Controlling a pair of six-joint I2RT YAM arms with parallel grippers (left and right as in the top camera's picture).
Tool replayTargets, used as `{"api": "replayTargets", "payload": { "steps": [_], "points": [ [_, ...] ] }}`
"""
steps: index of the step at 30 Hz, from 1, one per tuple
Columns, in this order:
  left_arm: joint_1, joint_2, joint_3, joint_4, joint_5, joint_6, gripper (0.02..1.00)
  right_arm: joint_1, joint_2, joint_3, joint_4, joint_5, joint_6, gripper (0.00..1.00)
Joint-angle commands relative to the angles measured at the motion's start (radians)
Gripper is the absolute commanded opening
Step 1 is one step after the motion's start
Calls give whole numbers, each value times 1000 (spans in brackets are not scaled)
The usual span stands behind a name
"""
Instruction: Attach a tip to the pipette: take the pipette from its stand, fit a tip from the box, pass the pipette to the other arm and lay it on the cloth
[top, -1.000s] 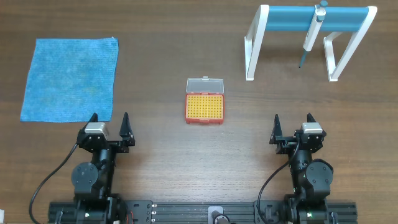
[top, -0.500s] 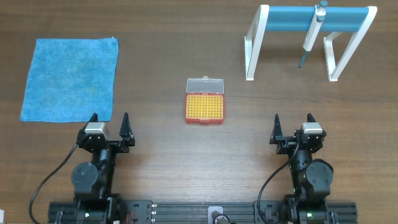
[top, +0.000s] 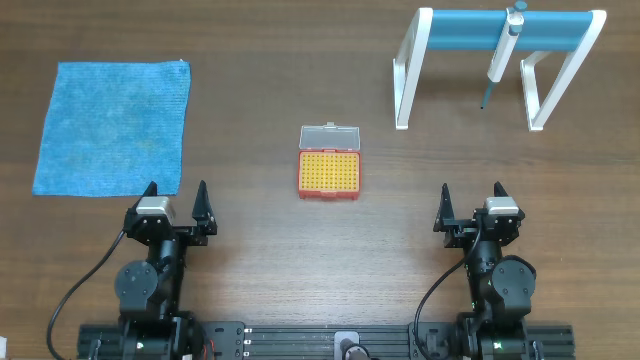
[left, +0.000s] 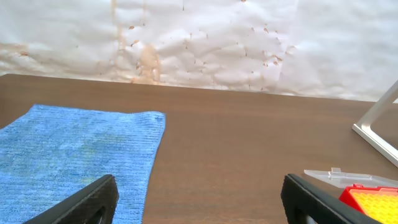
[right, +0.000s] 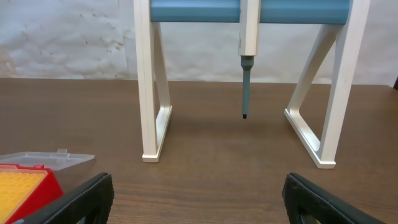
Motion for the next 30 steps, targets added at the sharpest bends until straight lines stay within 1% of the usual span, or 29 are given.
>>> {"api": "replayTargets", "payload": {
  "steps": [1,21,25,27,30],
  "points": [
    [1,-8,-2,-6,11,16,851,2,3,-1,-8,16,-14,882],
    [1,-8,-2,-6,11,16,851,2,3,-1,-5,14,-14,882],
    [1,-8,-2,-6,11,16,853,2,3,0,75,13,-3,882],
    [1,-7,-2,-6,11,16,853,1,7,4,79,21,-3,882],
    [1,-7,-2,-6,11,16,851,0,93,44,99,26,-3,882]
  ]
}}
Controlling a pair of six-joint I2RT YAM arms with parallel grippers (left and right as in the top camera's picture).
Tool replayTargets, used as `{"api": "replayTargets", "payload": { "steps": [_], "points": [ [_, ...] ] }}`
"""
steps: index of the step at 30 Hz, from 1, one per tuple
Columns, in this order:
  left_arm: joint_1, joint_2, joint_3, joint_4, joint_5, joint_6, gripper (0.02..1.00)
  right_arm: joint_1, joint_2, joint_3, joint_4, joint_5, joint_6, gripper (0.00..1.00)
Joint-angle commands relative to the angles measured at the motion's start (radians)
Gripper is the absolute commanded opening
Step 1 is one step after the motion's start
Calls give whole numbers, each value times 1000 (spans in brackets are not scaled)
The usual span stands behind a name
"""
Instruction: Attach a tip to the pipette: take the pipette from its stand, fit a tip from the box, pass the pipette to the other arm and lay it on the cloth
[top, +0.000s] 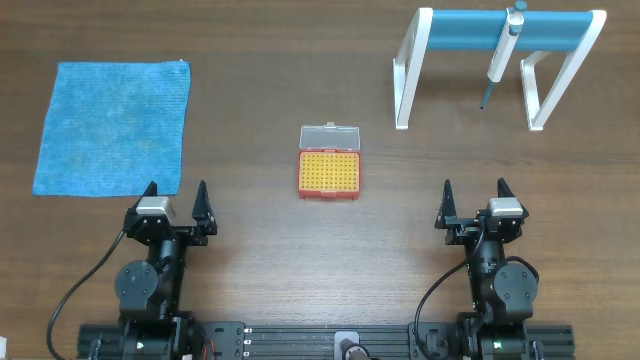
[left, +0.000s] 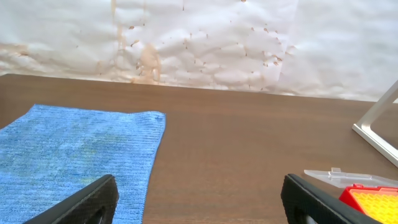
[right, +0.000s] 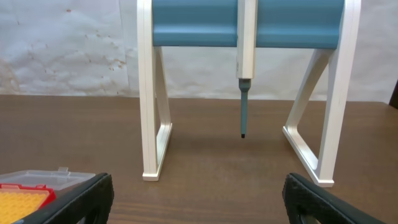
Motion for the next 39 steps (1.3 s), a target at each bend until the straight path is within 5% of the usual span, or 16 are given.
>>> {"api": "replayTargets", "payload": {
  "steps": [1,6,13,18,39],
  "points": [
    [1,-8,-2,-6,11,16,851,0,124,58,53,37,-3,884],
    [1,-7,-2,-6,11,16,853,-24,452,164,269,117,-19,882],
    [1,-8,-2,-6,11,16,851,-109,986,327,599,115,-30,882],
    [1,-8,-2,-6,11,16,851,-146,1284,547,630,12,-30,882],
    [1,-7,-2,-6,11,16,851,-163,1603,797,626,-42,-30,882]
  ]
}}
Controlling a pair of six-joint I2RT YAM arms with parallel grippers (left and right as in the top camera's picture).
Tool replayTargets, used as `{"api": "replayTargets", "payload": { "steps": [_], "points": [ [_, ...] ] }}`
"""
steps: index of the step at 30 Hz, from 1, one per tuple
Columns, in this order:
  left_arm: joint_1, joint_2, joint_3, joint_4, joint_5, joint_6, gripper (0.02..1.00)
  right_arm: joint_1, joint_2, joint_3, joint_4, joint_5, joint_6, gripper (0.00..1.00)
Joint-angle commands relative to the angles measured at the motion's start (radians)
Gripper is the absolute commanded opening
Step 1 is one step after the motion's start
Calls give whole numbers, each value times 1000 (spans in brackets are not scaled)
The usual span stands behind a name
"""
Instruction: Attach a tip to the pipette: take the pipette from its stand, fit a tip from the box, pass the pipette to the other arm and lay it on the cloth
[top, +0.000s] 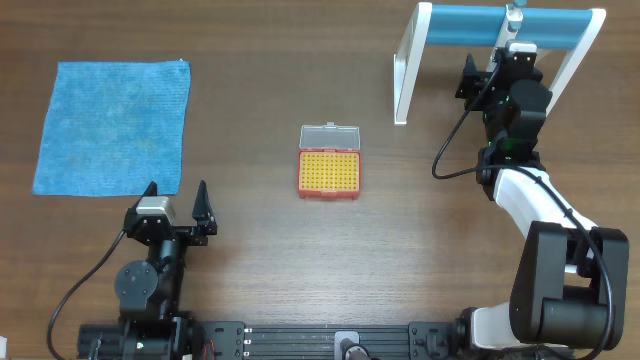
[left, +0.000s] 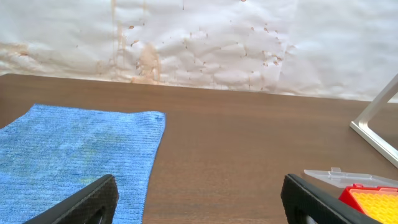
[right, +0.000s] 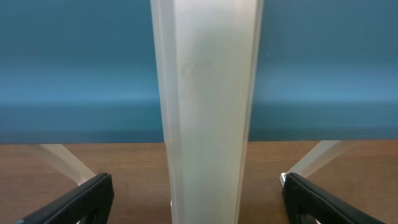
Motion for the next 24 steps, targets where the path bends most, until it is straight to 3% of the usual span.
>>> {"api": "replayTargets", "payload": {
  "steps": [1,18,20,21,22,24],
  "points": [
    [1,-8,-2,-5,11,16,853,-18,5,24,8,-15,-14,882],
    [1,-8,-2,-5,11,16,851,-23,27,35,18,-93,-14,871],
    [1,-7,-2,-5,11,16,851,-23,27,35,18,-93,-14,801],
    [1,-7,-2,-5,11,16,851,-23,27,35,18,-93,-14,700],
    [1,-8,-2,-5,11,16,851,-23,27,35,16,-93,-14,564],
    [1,-8,-2,-5,11,16,851,-23,27,35,14,-93,-14,102]
  ]
}}
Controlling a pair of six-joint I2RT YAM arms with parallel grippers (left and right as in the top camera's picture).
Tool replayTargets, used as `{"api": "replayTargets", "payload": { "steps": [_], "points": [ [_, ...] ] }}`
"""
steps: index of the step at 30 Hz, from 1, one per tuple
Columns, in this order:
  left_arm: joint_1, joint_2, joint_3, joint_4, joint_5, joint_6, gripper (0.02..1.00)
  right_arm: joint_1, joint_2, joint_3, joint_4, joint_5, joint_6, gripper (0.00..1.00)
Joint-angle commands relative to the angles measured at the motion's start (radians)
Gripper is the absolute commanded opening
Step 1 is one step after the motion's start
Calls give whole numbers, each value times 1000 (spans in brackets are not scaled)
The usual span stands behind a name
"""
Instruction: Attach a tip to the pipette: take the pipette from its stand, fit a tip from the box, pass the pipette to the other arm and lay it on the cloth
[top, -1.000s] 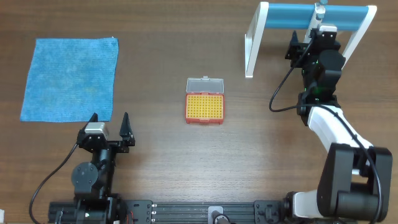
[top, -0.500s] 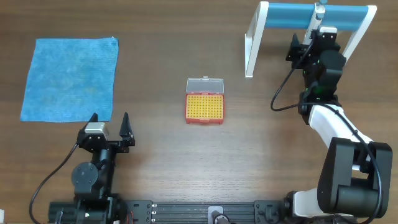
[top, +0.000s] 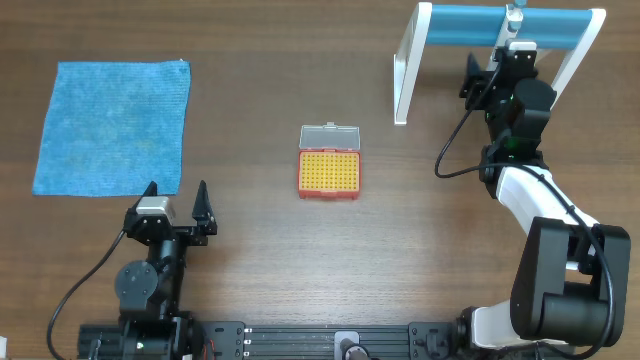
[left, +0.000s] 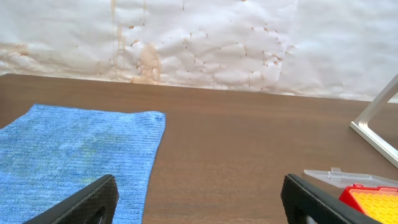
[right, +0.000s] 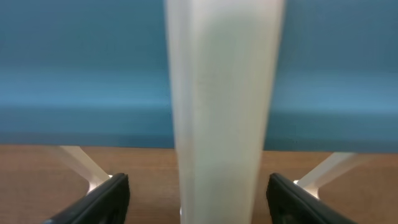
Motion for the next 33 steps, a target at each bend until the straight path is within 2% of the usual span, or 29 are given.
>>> {"api": "replayTargets", "payload": {
  "steps": [1,10,18,24,27,30,32,33],
  "points": [
    [1,-7,-2,-5,11,16,851,-5,13,24,1,-13,-5,77],
    [1,-8,-2,-5,11,16,853,-1,-20,24,-10,-13,3,75],
    [1,-7,-2,-5,11,16,851,0,-211,23,-144,-14,3,75],
    [1,-8,-2,-5,11,16,851,12,-308,21,-97,-14,3,75],
    [1,-8,-2,-5,11,16,851,68,-363,-16,-75,-37,3,75],
    [1,-8,-2,-5,11,16,853,156,-424,-109,-36,-108,3,75],
    [1,-7,-2,-5,11,16,853,235,-459,-211,93,-150,3,75],
    [1,-7,-2,-5,11,16,851,295,-466,-298,257,-151,3,75]
  ]
}}
